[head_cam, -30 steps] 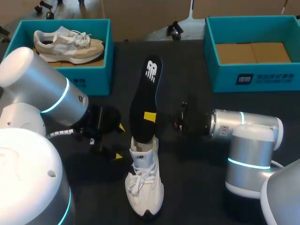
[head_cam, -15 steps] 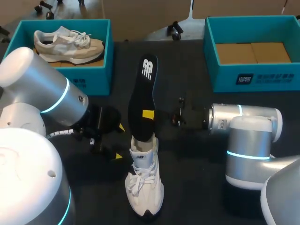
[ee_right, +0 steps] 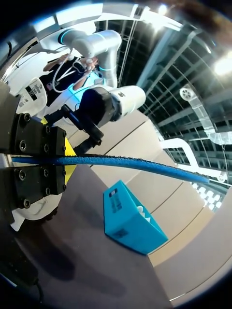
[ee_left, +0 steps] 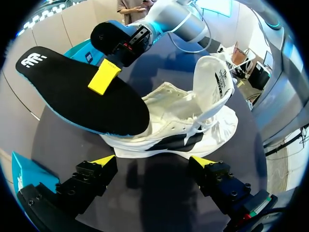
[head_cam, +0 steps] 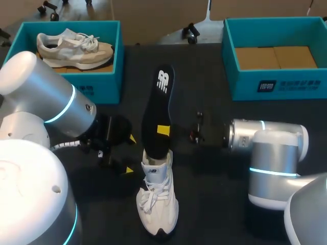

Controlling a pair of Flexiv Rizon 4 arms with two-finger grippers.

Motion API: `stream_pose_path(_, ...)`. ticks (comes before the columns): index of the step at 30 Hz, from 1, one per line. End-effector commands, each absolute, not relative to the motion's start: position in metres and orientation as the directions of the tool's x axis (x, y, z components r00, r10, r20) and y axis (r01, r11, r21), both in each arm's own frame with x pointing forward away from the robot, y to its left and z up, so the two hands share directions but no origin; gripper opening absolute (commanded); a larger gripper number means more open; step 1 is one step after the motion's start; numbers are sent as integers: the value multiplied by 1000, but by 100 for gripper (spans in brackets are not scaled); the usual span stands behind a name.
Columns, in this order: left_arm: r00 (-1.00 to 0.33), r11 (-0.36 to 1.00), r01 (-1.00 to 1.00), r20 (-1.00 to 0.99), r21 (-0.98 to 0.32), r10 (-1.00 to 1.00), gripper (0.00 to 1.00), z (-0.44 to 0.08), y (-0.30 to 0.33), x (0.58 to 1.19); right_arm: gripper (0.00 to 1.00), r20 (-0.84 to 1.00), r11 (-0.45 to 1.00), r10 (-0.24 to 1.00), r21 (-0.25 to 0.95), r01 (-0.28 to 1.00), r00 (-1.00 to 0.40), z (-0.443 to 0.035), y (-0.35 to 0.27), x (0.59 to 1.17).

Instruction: Take the shoe out of the shoebox, open the shoe tongue, remove and reinsert the insole, then place the shoe into the shoebox

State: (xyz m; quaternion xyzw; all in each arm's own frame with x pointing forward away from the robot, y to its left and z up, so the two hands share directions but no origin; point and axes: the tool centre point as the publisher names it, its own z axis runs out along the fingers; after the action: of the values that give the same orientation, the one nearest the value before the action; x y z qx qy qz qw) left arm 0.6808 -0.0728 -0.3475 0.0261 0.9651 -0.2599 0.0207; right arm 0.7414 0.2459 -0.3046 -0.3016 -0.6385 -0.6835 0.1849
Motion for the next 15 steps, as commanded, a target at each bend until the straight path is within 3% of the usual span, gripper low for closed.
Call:
stream_pose_path(1, -998, 864, 61, -53, -501, 40, 100, -347, -72, 680, 0, 654, -121, 135, 757, 643, -744, -313, 245, 738)
stream_pose_path(15, -998, 864, 61, -53, -501, 40, 100, -347, -72, 680, 0, 645, -151, 146, 764, 627, -750, -327, 248, 728)
